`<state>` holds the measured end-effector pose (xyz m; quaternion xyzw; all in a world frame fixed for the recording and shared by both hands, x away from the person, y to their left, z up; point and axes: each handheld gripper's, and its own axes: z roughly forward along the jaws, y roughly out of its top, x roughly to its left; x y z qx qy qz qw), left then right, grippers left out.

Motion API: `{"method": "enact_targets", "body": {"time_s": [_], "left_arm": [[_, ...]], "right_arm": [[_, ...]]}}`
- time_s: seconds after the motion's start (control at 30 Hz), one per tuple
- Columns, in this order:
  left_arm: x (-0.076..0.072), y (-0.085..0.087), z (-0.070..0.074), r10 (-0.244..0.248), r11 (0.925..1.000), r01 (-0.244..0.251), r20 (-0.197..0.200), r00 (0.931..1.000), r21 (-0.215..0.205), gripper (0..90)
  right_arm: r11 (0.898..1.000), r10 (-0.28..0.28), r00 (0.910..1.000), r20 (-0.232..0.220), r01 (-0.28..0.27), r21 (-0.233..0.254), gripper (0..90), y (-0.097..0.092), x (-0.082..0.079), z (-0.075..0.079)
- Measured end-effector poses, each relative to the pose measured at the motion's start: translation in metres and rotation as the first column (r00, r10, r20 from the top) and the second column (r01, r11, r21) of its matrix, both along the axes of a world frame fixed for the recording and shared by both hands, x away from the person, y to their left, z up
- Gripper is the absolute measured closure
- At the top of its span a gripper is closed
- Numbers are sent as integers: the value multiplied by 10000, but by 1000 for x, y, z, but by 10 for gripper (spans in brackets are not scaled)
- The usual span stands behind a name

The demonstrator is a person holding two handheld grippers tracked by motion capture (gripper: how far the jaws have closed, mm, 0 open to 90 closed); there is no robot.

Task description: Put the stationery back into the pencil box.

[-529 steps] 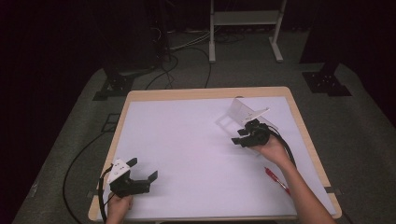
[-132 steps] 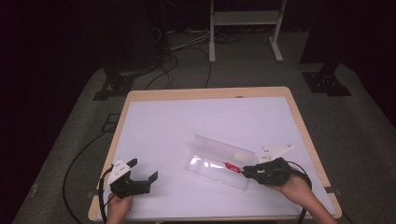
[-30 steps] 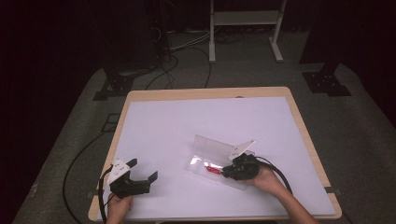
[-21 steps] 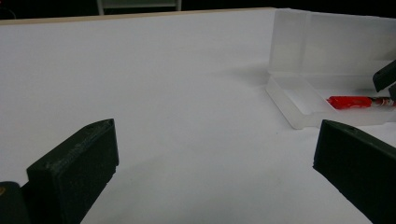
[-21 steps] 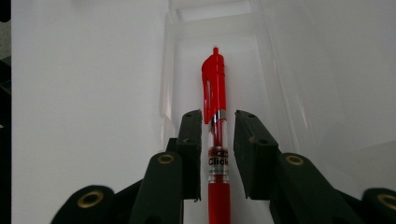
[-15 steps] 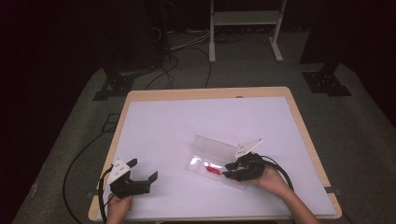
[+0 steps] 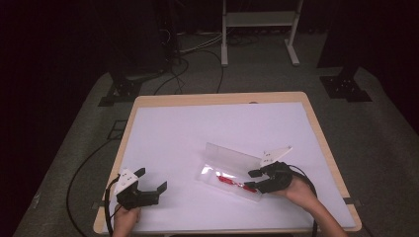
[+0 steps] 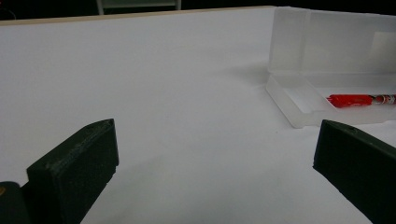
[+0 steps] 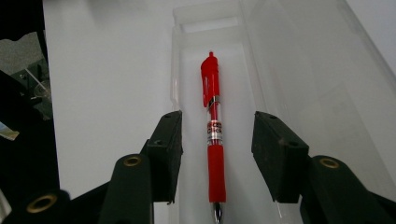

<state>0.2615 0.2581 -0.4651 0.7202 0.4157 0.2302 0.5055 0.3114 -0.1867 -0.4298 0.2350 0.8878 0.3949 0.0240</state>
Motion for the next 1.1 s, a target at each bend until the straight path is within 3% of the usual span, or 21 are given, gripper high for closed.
{"method": "enact_targets", "body": {"time_s": [1.1], "left_arm": [[1,-1,0,-33,10000,33,9,10000,75,0]], "right_arm": [[9961,-870,9961,131,868,160,428,-45,-16,2]]}}
